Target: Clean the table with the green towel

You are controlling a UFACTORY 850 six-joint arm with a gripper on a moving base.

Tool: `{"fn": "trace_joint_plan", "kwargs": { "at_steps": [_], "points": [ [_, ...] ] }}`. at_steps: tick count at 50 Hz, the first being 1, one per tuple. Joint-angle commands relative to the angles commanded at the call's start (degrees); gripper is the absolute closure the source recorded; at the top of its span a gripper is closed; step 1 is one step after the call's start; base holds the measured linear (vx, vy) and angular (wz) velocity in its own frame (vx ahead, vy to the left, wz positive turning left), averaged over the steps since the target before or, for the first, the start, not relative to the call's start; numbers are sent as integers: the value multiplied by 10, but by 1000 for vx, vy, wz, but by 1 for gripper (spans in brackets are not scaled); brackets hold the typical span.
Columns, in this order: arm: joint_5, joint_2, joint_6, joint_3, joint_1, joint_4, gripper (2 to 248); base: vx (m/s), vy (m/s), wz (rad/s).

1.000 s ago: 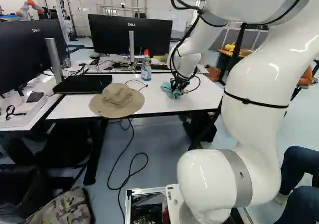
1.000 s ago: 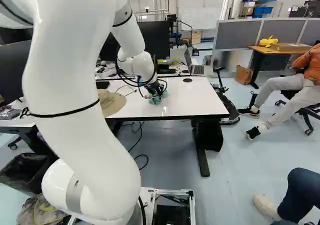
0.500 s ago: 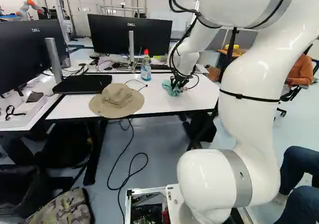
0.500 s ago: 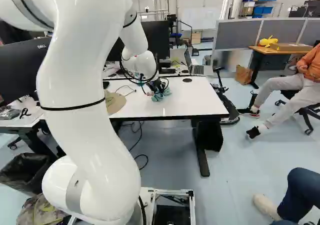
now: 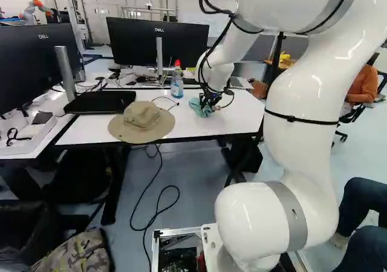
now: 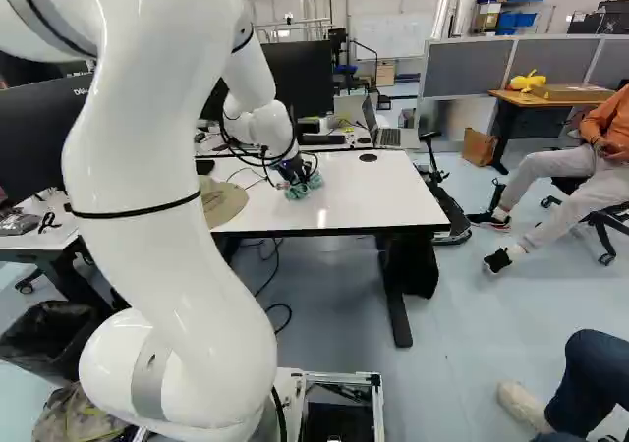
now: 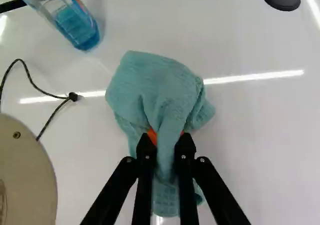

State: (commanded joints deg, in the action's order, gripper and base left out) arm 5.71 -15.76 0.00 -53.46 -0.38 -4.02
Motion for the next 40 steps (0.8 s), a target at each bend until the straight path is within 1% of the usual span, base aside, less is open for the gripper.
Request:
{"fn": "trace_joint_plan", "kwargs": {
  "at_steps": [9, 25, 32, 40],
  "points": [
    [0, 19, 0, 22, 8, 0, 199, 0, 0, 0],
    [0, 59, 0, 70, 8, 0, 199, 0, 0, 0],
    [0, 75, 0, 88, 3, 0, 199, 0, 0, 0],
    [0, 81, 0, 95, -11, 0, 199, 0, 0, 0]
  ]
}}
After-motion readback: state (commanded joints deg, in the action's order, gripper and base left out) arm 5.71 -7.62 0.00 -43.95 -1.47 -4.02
